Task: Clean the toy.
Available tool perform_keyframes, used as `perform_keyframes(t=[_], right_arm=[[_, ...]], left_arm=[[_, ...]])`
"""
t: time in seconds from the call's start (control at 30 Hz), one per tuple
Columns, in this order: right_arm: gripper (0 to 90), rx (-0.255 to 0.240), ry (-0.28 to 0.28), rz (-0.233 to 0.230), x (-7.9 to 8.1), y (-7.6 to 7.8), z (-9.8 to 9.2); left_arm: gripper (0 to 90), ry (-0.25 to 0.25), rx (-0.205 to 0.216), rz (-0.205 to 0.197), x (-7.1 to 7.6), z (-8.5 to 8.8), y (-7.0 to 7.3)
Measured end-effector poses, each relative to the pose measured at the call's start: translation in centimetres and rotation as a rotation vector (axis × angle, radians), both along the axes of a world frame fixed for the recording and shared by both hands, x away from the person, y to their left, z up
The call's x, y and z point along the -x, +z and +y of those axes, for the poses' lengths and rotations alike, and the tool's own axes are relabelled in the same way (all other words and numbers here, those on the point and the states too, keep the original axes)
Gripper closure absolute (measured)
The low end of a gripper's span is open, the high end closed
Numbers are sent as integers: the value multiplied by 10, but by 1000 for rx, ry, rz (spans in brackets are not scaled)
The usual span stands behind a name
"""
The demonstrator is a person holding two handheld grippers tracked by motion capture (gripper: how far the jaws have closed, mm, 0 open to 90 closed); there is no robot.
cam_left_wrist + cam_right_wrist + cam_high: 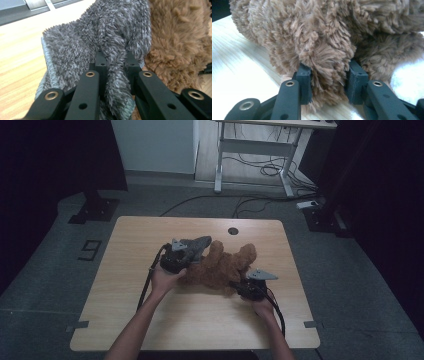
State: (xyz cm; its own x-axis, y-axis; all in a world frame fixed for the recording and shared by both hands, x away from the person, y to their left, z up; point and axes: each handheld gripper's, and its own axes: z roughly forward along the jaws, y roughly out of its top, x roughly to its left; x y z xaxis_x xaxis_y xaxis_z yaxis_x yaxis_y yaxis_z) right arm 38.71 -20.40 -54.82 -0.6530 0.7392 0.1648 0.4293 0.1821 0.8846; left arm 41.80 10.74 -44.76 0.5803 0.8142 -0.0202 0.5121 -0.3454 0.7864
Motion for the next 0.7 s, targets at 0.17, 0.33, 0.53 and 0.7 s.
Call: perform_keyframes(t=[0.17,0.33,0.53,0.7], right_arm=[[621,3,3,11,5,-1,0],[604,47,29,29,14,2,1],[480,37,47,61,24,1,-7],[357,-30,24,32,36,13,-26]], left_arm=[[786,-14,39,2,10,7,-9],[787,-28,71,-2,27,15,-16],[787,-47,122,9,43,26,-24],[784,-67,136,6,54,28,-25]])
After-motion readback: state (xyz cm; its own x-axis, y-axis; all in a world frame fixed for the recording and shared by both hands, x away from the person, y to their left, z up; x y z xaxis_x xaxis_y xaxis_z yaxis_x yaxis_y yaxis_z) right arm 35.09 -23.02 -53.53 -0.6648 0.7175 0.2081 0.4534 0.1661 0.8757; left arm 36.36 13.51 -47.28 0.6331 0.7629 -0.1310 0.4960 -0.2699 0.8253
